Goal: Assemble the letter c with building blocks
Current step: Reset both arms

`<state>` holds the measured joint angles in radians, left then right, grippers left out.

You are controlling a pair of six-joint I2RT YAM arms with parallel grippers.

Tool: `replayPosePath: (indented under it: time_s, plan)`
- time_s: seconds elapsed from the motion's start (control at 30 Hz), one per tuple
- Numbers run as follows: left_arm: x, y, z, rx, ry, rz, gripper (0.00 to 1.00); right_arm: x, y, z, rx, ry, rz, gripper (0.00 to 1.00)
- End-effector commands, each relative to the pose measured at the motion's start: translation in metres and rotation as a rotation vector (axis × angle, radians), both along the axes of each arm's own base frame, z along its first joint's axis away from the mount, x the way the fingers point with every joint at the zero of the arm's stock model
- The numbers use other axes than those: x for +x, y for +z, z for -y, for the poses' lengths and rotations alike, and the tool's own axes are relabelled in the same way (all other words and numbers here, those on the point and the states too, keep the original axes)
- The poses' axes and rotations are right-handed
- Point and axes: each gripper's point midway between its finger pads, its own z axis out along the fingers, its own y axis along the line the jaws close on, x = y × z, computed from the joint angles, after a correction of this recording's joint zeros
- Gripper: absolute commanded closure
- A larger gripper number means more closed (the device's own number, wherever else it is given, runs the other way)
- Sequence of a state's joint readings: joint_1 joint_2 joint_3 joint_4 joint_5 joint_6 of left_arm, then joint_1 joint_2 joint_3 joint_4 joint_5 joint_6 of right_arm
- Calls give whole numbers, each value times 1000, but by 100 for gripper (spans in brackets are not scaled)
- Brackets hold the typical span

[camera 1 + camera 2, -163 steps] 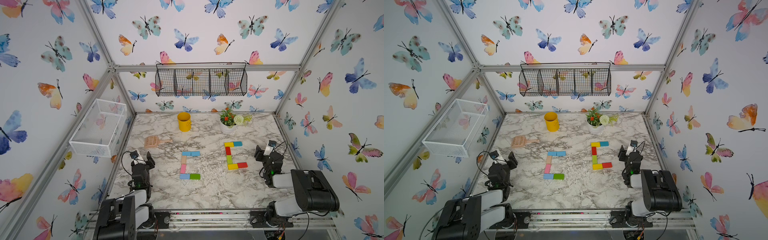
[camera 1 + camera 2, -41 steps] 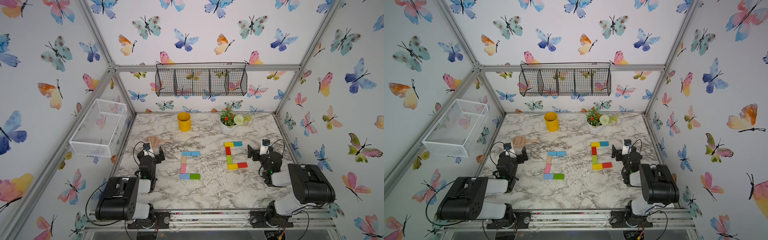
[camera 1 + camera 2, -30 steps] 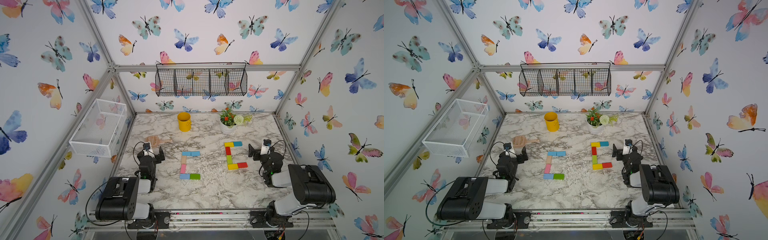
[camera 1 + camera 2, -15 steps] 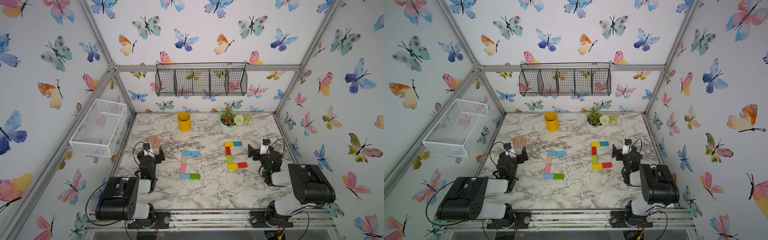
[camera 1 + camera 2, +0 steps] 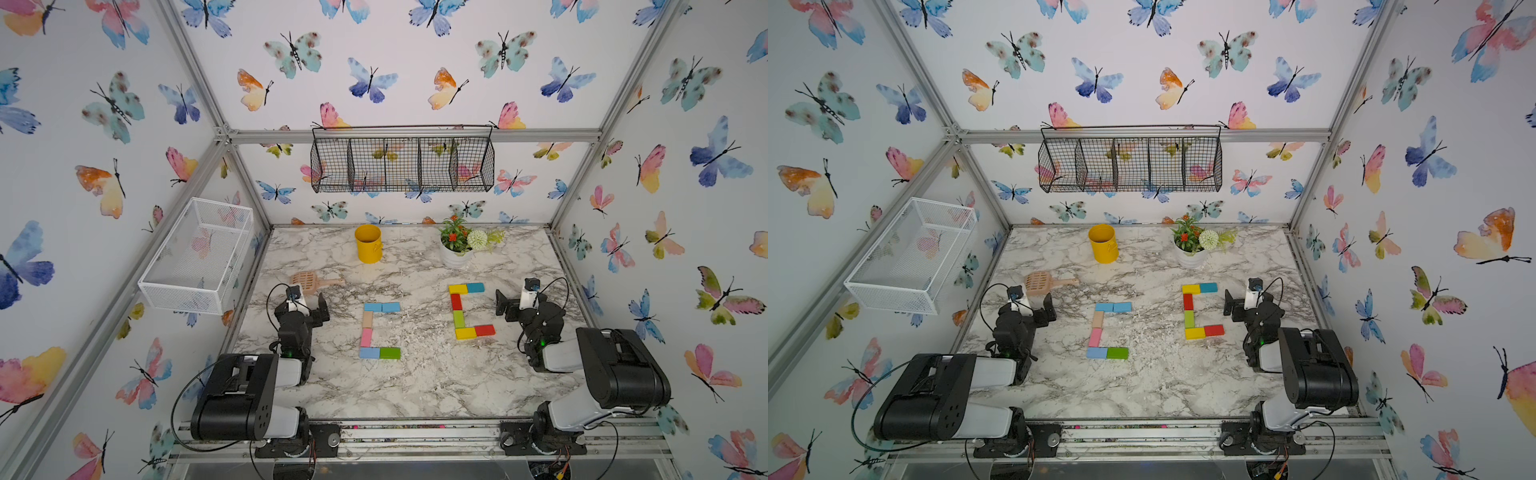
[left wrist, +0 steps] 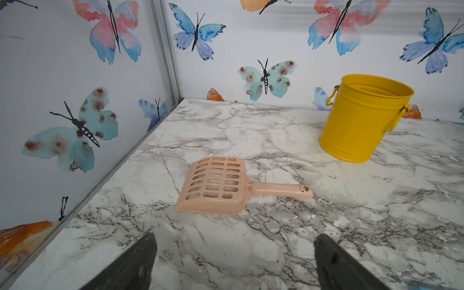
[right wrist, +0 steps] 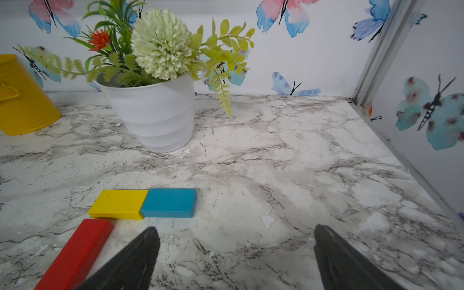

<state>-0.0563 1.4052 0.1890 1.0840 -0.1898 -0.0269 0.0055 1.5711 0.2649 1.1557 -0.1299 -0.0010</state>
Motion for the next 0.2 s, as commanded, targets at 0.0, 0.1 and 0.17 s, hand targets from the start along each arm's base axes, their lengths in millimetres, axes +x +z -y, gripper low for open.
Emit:
replayPosePath:
  time_s: [0.0, 0.1, 0.17]
  plan:
    - [4, 3, -3, -3, 16, 2, 2, 3, 0, 0, 1, -1, 0, 0]
    - [4, 4, -3, -3, 14, 3, 2, 3, 0, 0, 1, -1, 0, 0]
    - [3, 4, -2, -2, 11, 7, 2, 3, 1, 0, 1, -1, 1, 0]
